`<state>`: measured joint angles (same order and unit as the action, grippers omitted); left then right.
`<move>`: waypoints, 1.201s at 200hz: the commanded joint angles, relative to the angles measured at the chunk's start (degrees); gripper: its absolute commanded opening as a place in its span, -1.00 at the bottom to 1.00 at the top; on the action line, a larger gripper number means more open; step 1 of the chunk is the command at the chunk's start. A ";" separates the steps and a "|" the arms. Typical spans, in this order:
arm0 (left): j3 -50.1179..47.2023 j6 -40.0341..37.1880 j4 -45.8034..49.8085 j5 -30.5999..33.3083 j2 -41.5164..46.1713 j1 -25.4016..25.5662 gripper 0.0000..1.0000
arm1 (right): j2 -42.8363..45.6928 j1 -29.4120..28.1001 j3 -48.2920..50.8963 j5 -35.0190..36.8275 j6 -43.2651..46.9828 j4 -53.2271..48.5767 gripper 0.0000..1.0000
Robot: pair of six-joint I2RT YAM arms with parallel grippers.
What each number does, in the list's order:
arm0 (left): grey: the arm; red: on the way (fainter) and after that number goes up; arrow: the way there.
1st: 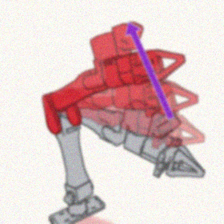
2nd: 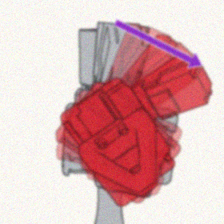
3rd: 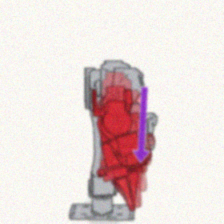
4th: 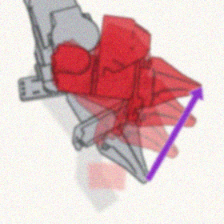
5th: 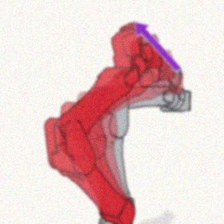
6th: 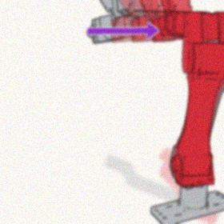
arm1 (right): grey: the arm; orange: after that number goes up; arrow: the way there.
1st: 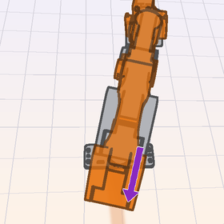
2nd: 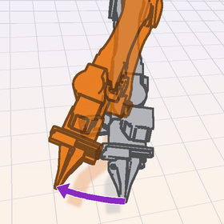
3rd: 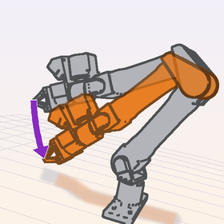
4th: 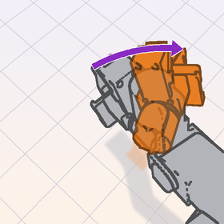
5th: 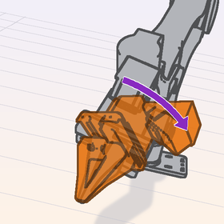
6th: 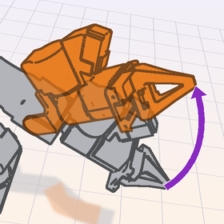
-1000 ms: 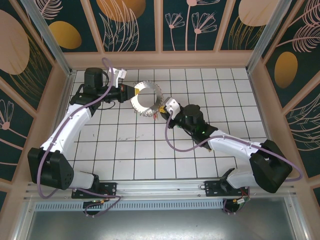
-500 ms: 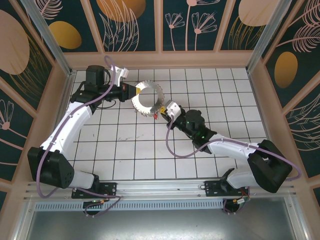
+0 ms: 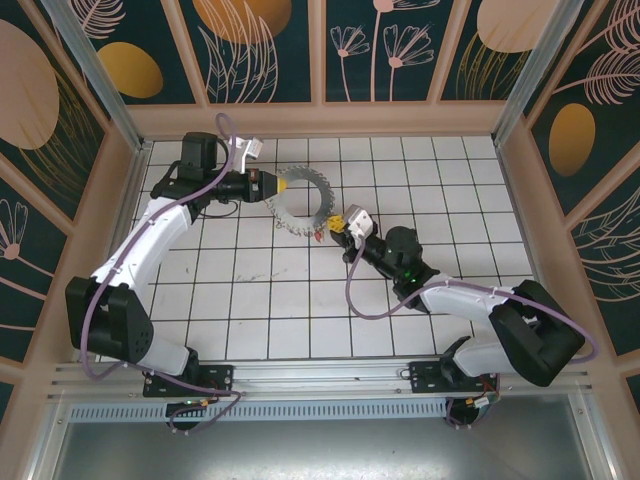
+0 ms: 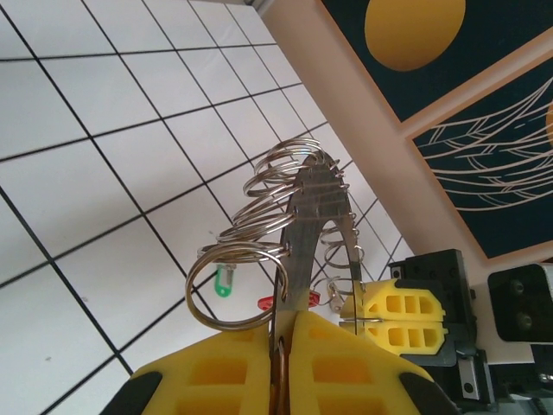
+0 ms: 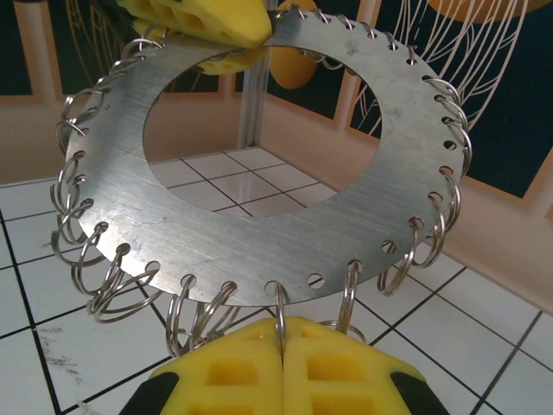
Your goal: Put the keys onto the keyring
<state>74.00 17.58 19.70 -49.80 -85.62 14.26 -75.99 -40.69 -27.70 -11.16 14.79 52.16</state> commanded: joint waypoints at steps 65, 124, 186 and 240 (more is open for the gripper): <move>0.28 2.23 0.40 -6.28 -0.87 0.17 -1.00 | 2.15 0.87 -2.34 5.33 0.02 10.68 -1.00; 0.93 0.66 2.85 2.27 -0.40 0.16 -1.00 | 5.26 0.76 -3.82 3.14 -2.16 5.27 -1.00; 2.20 -4.03 2.36 6.14 1.68 0.26 -1.00 | 3.66 2.52 -17.44 -0.95 -4.16 -27.67 -1.00; 5.81 -10.51 4.23 8.28 2.74 2.01 -1.00 | -1.33 0.47 -27.18 4.91 2.45 -45.64 -1.00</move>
<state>76.82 13.93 19.40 -44.05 -83.66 15.03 -74.87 -39.48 -47.55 -11.05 13.72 14.48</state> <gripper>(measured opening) 0.098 0.052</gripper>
